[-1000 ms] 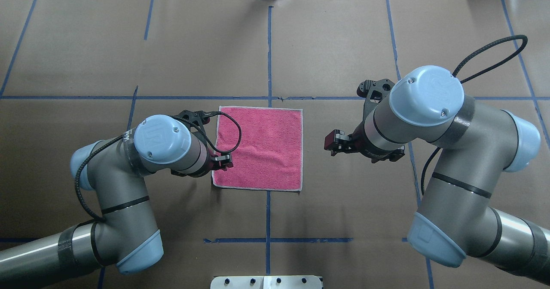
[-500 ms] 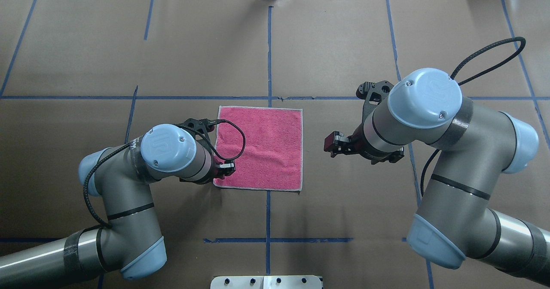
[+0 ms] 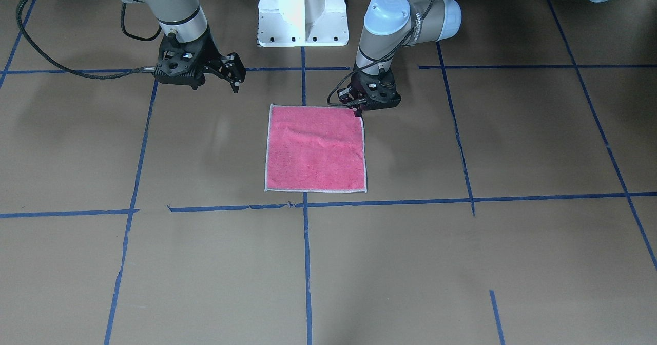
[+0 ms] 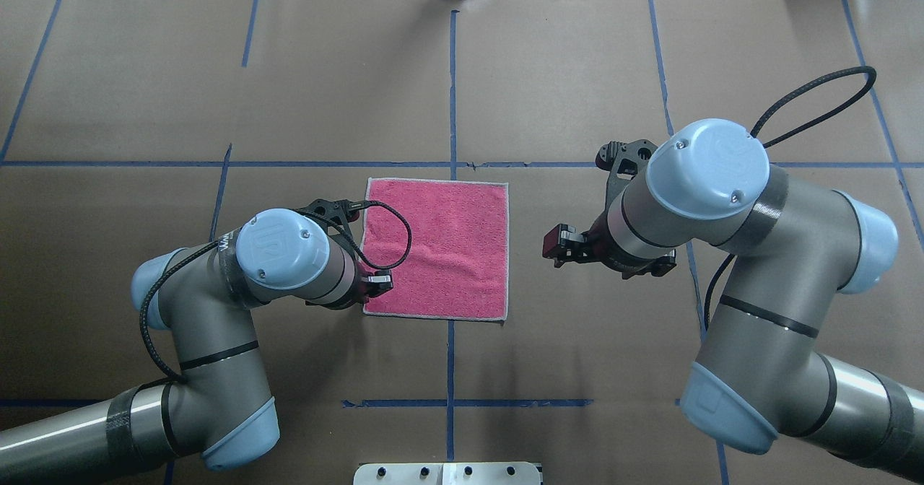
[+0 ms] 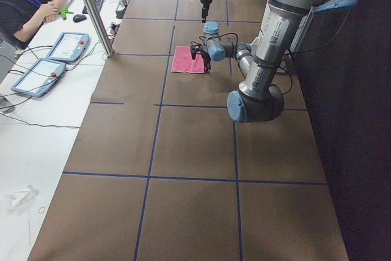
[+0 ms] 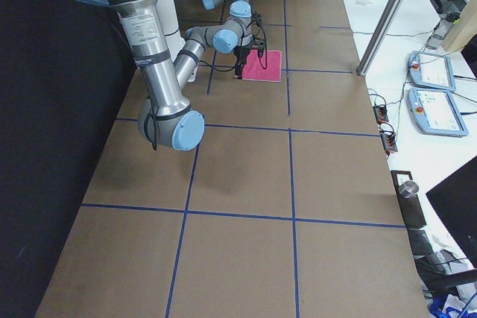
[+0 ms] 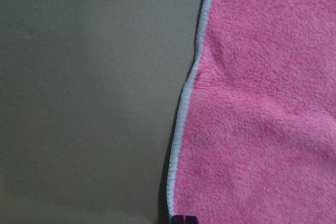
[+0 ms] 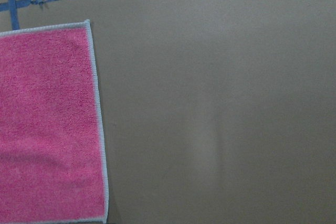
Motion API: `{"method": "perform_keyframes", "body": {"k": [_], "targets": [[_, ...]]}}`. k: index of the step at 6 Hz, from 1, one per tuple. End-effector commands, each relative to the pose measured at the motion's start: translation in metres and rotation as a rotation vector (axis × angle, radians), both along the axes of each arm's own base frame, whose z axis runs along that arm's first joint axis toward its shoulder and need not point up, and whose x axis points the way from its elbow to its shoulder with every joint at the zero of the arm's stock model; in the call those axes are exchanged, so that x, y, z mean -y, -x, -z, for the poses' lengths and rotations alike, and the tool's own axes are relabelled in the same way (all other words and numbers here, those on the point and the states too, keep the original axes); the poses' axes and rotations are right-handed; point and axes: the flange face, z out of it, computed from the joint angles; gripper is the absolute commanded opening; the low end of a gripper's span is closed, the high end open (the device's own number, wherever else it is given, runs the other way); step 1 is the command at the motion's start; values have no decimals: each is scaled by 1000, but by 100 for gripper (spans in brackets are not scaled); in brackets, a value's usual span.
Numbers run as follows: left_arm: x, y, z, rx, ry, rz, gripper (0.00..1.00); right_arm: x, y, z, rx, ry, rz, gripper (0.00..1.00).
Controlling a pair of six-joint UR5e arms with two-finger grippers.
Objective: Fold towel twice with both arms
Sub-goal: 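Close the left gripper on one near corner while the right gripper grasps the other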
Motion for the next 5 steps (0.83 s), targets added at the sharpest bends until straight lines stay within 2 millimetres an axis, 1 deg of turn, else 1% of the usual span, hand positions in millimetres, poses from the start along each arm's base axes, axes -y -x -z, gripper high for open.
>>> {"method": "perform_keyframes", "body": {"k": [1, 2, 3, 4, 5], "targets": [[-1, 1, 1, -2, 0, -1, 0, -23, 34, 7, -21, 21, -84, 100], [-1, 2, 2, -5, -2, -1, 0, -33, 63, 12, -28, 88, -173, 99], [-1, 2, 2, -5, -2, -1, 0, -43, 90, 16, -41, 113, -237, 93], [-1, 3, 3, -6, -2, -1, 0, -43, 116, 15, -50, 175, -286, 81], [-1, 3, 3, -7, -3, 0, 0, -44, 148, -1, -6, 205, -312, 74]]}}
